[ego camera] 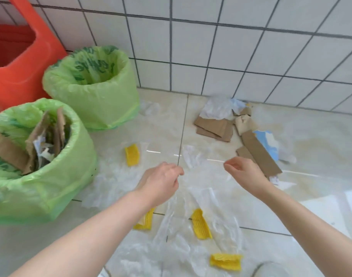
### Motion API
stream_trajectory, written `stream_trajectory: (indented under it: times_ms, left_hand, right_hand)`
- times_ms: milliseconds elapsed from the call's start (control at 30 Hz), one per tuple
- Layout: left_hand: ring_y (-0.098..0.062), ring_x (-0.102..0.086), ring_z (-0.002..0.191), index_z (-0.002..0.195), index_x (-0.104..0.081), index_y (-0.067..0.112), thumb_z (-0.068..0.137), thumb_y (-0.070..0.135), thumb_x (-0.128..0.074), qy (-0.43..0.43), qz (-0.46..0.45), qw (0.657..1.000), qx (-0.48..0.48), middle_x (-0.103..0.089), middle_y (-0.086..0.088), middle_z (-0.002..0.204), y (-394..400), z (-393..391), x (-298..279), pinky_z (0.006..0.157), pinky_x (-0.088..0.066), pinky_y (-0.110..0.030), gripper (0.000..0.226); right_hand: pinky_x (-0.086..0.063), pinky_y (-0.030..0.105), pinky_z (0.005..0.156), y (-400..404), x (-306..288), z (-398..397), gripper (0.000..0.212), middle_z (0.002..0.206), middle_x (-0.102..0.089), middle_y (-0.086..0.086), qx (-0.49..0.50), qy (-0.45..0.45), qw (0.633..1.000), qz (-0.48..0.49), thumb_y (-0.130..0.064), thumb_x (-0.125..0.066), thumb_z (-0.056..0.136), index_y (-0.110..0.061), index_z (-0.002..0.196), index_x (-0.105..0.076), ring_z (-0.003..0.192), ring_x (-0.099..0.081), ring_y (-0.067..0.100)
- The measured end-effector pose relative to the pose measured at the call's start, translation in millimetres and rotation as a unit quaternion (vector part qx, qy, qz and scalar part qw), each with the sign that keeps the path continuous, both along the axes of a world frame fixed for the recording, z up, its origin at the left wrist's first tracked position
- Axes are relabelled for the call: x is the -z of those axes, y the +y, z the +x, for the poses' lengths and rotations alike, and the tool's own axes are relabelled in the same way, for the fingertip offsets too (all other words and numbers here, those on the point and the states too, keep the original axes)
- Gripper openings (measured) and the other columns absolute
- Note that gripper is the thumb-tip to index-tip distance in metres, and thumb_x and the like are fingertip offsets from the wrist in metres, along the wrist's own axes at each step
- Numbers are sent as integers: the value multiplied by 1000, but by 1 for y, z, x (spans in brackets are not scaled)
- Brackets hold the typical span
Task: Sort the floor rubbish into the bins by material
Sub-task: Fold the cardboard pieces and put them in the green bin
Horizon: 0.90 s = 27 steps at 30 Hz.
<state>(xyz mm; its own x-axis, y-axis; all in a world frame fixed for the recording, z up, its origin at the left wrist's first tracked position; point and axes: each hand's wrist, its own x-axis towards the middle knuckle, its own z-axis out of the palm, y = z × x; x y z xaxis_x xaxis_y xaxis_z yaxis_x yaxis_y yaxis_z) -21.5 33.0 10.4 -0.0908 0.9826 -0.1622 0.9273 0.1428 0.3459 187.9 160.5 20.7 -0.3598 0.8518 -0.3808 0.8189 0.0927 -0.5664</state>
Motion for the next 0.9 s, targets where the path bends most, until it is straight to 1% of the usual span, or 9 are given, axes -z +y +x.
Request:
stream_trajectory:
  times_ms: [133, 200, 267, 333, 400, 533, 667, 767, 900]
  left_hand:
    - [-17, -49, 117, 125, -53, 24, 92, 17, -40, 43, -37, 996, 63, -58, 5, 121, 6, 16, 18, 86, -47, -34, 36]
    - [-21, -50, 114, 121, -55, 19, 91, 14, -41, 73, -71, 988, 113, -58, 1, 117, 18, 28, 25, 82, -48, -37, 33]
    - [-23, -50, 111, 118, -55, 17, 91, 11, -41, 99, -92, 981, 139, -57, -1, 114, 34, 30, 27, 79, -47, -38, 31]
    - [-21, -49, 114, 119, -55, 17, 91, 11, -41, 90, -91, 984, 122, -56, 0, 117, 56, 26, 30, 82, -47, -37, 32]
    - [-20, -48, 117, 121, -55, 18, 91, 13, -41, 70, -89, 989, 92, -55, 1, 121, 80, 22, 32, 84, -48, -38, 34]
    - [-21, -46, 118, 124, -55, 18, 92, 14, -41, 72, -96, 990, 80, -52, 1, 124, 129, 19, 36, 84, -48, -38, 35]
    - [-21, -44, 120, 127, -52, 15, 92, 15, -41, 83, -82, 988, 104, -48, 0, 128, 175, 19, 43, 83, -47, -37, 37]
    - [-21, -44, 119, 128, -49, 13, 92, 14, -43, 93, -65, 984, 139, -45, -1, 130, 208, 23, 48, 83, -47, -36, 37]
    - [-23, -37, 128, 126, -50, 8, 90, 13, -44, 131, -69, 974, 172, -38, -6, 139, 247, 27, 56, 95, -44, -42, 36]
  right_hand:
    - [-42, 26, 77, 7, 17, 30, 15, 94, -70, 5, 69, -8, 998, 0, -16, -59, 88, -12, 98, -70, 98, -63, 23]
    - [-41, 27, 79, 17, 25, 49, 17, 97, -71, 8, 81, -30, 996, 14, -14, -58, 88, -10, 99, -70, 99, -63, 26]
    - [-43, 33, 88, 29, 30, 62, 19, 104, -70, 11, 87, -56, 994, 43, -13, -57, 87, -9, 101, -70, 103, -60, 32]
    - [-37, 36, 94, 45, 33, 70, 23, 112, -63, 16, 85, -100, 989, 64, -16, -55, 86, -12, 105, -67, 104, -55, 37]
    - [-30, 35, 96, 61, 36, 74, 29, 118, -54, 17, 69, -154, 983, 72, -20, -55, 88, -13, 114, -61, 109, -47, 37]
    - [-27, 38, 102, 87, 41, 74, 48, 131, -43, 16, 74, -187, 978, 63, -30, -58, 89, -10, 131, -46, 118, -38, 39]
    - [-32, 40, 101, 111, 51, 71, 61, 130, -45, 16, 72, -192, 977, 57, -37, -62, 86, -10, 135, -39, 119, -39, 40]
    - [-33, 37, 100, 122, 58, 65, 70, 131, -43, 14, 51, -209, 974, 67, -43, -63, 85, -11, 140, -33, 117, -41, 37]
    - [-40, 38, 89, 122, 69, 55, 74, 125, -41, 11, 47, -219, 973, 55, -50, -67, 78, -12, 132, -33, 109, -44, 33]
